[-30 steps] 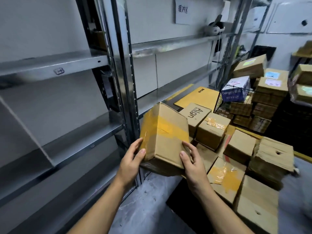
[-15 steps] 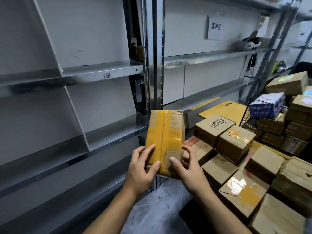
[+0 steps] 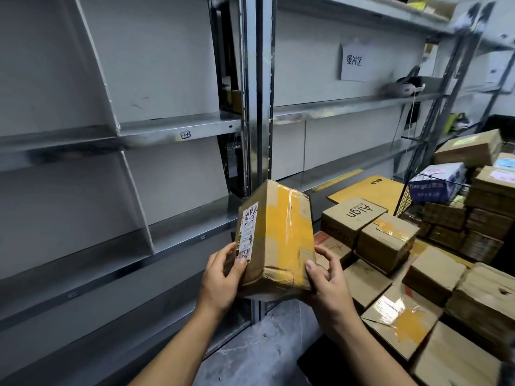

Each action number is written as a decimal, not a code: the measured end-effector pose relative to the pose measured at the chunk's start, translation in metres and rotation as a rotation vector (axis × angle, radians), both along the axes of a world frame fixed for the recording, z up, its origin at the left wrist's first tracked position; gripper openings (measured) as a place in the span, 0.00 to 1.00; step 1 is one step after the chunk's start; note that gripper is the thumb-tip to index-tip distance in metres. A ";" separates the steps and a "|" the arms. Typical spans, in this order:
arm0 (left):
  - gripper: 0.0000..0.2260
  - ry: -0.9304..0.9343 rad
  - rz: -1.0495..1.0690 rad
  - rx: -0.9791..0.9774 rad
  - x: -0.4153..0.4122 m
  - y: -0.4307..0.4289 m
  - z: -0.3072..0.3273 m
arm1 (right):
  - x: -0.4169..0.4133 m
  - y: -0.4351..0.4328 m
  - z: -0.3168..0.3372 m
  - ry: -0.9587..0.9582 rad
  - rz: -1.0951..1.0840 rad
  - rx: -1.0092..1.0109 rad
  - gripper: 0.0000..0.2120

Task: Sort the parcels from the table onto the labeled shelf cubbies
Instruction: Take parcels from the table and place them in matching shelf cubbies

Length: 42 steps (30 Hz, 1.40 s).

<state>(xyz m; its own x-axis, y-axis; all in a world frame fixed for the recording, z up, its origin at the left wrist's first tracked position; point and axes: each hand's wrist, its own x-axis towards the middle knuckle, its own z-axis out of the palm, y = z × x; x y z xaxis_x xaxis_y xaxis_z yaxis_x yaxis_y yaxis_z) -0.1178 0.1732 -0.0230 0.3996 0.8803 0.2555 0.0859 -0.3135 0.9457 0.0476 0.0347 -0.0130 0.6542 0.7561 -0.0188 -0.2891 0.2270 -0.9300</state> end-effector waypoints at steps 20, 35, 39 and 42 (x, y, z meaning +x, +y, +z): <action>0.24 0.097 0.085 0.215 -0.060 -0.018 0.007 | -0.015 0.011 0.008 -0.432 0.194 -0.198 0.29; 0.26 0.268 0.346 0.417 -0.162 -0.020 0.039 | -0.120 0.070 0.025 -0.464 0.394 -0.042 0.32; 0.27 0.316 0.439 0.443 -0.208 -0.017 0.050 | -0.170 0.092 0.039 -0.513 0.374 -0.011 0.34; 0.27 0.335 0.498 0.442 -0.246 -0.018 0.057 | -0.210 0.103 0.044 -0.506 0.410 0.026 0.33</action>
<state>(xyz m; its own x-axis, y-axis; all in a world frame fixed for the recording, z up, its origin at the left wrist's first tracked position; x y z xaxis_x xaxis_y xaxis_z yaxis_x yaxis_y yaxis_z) -0.3636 0.1553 0.0344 0.0988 0.8211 0.5622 0.5791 -0.5069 0.6385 -0.1624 0.1372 0.0314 0.2357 0.9424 0.2374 0.1158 0.2153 -0.9697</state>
